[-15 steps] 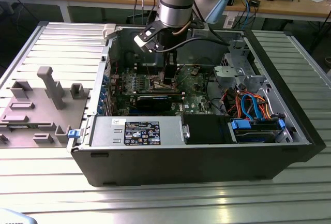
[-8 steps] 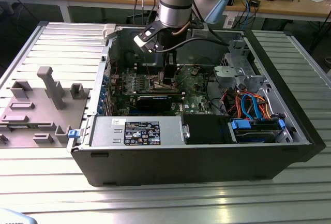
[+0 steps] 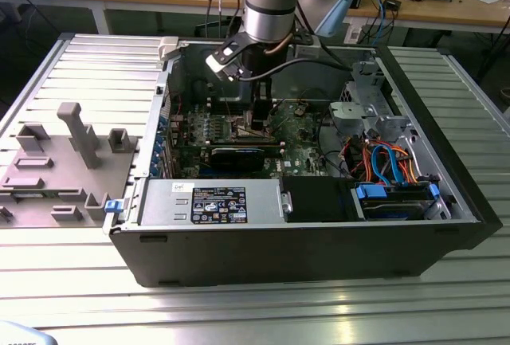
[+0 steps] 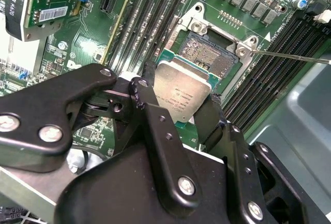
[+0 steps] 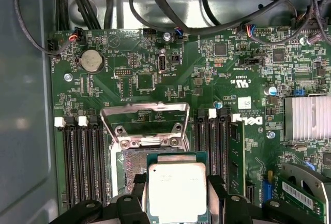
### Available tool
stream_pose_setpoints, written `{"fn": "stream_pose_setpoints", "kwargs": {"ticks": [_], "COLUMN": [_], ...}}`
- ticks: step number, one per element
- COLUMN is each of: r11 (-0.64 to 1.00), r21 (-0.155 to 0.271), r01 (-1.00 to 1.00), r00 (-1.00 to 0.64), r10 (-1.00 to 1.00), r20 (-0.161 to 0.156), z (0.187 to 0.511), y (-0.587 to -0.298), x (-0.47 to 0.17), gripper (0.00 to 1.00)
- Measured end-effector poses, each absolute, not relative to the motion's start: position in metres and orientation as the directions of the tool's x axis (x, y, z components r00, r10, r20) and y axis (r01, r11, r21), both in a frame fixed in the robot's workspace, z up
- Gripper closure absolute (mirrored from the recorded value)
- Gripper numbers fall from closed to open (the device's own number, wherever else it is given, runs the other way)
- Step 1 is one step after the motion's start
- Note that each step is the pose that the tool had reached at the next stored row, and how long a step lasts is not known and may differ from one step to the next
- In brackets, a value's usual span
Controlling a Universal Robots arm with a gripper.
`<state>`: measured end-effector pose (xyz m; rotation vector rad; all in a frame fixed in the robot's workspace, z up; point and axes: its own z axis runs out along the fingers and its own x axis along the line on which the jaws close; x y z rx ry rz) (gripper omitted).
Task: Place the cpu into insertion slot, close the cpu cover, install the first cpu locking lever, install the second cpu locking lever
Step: 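Place the cpu into insertion slot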
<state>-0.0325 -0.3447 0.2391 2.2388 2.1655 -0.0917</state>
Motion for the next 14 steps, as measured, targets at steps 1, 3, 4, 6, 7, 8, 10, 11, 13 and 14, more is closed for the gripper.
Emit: {"fn": "stream_pose_setpoints", "kwargs": {"ticks": [1,3,4,6,7,8,10,11,13,14], "r11": [-0.034,-0.034,-0.033,-0.031,-0.031,-0.031,-0.031,-0.031,-0.031,-0.031], "r21": [-0.023,-0.023,-0.023,-0.023,-0.023,-0.023,-0.023,-0.023,-0.023,-0.023], "r01": [0.999,0.999,0.999,0.999,0.999,0.999,0.999,0.999,0.999,0.999], "r00": [0.033,0.033,0.031,0.03,0.03,0.03,0.03,0.03,0.03,0.03], "r10": [0.998,0.998,0.998,0.998,0.998,0.998,0.998,0.998,0.998,0.998], "r20": [-0.06,-0.06,-0.06,-0.06,-0.06,-0.06,-0.06,-0.06,-0.06,-0.06], "z": [0.2387,0.2353,0.233,0.2315,0.2311,0.2309,0.2305,0.2304,0.2301,0.23], "y": [-0.3445,-0.3418,-0.3399,-0.3383,-0.338,-0.3378,-0.3376,-0.3374,-0.3372,-0.3371], "x": [-0.0326,-0.0333,-0.0346,-0.0356,-0.036,-0.0362,-0.0364,-0.0365,-0.0367,-0.0369], "gripper": [0.45,0.45,0.45,0.45,0.45,0.45,0.45,0.45,0.45,0.45]}}
